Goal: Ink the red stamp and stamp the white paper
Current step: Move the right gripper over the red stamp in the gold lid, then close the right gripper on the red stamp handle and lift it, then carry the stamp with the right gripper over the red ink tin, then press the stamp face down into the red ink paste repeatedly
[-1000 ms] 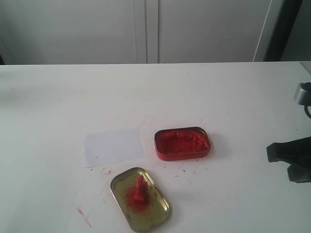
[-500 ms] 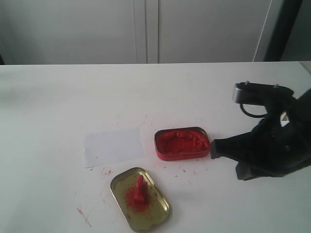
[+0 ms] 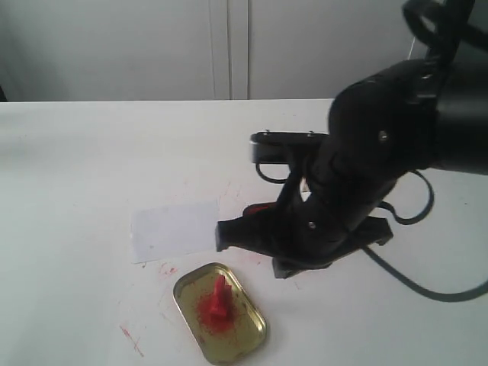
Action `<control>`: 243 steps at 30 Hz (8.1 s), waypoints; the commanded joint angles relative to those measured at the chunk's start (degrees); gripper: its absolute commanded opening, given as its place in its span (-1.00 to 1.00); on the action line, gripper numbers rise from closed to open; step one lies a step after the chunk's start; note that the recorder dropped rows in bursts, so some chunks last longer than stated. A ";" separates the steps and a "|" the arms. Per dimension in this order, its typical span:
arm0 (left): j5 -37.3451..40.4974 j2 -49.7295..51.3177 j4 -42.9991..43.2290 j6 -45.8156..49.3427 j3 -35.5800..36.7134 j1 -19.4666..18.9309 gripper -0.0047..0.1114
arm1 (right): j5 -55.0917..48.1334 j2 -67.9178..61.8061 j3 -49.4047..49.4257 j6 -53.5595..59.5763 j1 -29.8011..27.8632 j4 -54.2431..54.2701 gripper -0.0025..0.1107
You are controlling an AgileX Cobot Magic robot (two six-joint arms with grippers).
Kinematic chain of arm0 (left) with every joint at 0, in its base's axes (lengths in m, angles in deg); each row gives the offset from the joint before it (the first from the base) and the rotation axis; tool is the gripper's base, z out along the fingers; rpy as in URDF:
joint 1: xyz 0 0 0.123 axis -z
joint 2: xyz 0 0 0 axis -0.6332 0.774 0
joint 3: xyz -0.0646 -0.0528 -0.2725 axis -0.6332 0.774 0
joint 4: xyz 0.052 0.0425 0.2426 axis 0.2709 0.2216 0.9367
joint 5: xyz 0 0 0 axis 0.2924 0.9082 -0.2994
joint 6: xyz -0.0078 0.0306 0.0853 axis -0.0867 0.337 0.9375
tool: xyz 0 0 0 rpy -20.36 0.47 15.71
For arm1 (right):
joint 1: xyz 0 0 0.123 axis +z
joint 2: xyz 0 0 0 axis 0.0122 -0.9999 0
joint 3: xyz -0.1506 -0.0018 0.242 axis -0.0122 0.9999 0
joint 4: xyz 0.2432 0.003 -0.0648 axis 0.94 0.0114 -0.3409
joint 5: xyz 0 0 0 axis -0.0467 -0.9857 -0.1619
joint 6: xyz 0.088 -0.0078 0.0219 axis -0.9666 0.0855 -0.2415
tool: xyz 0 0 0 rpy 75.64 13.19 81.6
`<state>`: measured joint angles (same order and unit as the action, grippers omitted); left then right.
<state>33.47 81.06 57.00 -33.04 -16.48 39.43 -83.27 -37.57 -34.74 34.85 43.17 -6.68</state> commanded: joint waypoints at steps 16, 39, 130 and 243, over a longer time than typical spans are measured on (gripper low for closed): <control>-0.02 -0.29 -0.27 -0.01 0.23 -0.05 -0.92 | -4.47 -16.67 -15.60 -31.40 12.76 -15.71 -0.96; -0.02 -0.29 -0.27 -0.01 0.23 -0.05 -0.92 | -1.96 -21.21 -15.78 -41.17 12.65 -18.12 -0.36; -0.13 -0.29 -0.27 -0.01 0.23 -0.05 -0.92 | 5.17 -17.95 -15.78 20.57 -12.92 -13.28 -0.96; -0.13 -0.29 -0.27 -0.01 0.23 -0.05 -0.92 | 7.48 -23.64 -15.78 57.38 -20.90 20.60 -0.96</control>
<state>33.47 81.06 57.00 -33.04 -16.48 39.43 -75.94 -61.24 -50.53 89.98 23.93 9.72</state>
